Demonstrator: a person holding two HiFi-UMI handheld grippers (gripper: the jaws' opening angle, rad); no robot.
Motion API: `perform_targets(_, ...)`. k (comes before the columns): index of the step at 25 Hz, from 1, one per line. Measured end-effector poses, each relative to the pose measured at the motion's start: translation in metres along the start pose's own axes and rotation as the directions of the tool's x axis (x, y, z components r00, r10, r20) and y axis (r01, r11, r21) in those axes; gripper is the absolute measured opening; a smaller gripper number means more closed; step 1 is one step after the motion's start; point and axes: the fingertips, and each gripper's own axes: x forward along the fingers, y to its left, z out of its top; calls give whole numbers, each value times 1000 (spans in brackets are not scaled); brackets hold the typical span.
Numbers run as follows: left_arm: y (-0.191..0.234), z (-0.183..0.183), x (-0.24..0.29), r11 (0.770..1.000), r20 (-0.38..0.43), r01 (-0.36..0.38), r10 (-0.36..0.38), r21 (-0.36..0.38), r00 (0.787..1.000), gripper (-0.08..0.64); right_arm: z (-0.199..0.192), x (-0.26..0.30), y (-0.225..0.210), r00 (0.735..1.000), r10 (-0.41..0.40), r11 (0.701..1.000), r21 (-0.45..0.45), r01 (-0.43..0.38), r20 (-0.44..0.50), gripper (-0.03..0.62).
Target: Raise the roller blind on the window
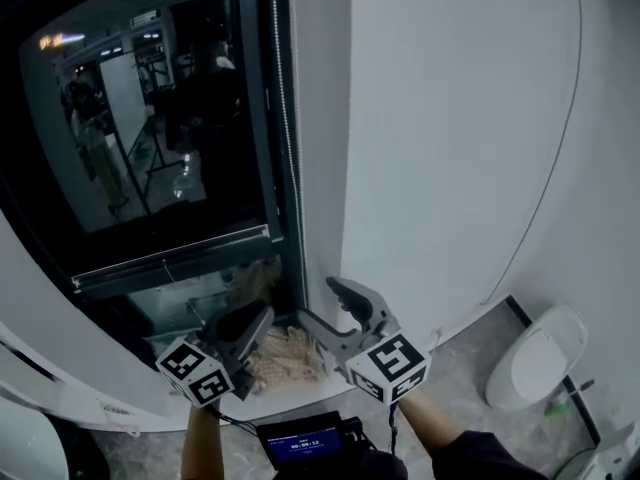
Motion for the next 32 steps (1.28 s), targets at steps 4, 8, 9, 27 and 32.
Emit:
perform_targets(4,-6,1,12,1000,14,4,-4,13,1000,21,4,-12,-10,1000,-23,1000,-10,24,20,256)
perform_targets(8,-15,4,20,1000,33,6,-7,25,999,20,2,-22,-15,999,-44,999,-22,45,20,21)
perform_targets(9,-17,5,22,1000,36,14,-14,19,999,20,1,-23,-16,999,-44,999,-26,45,12,9)
perform_targets(27,-25,2,23,1000,27,9,-9,19,1000,20,-8,-24,-15,1000,-10,1000,-24,10,1,9)
perform_targets(32,-26,1,25,1000,24,8,-9,16,1000,20,-8,-25,-17,1000,-7,1000,-23,7,1,9)
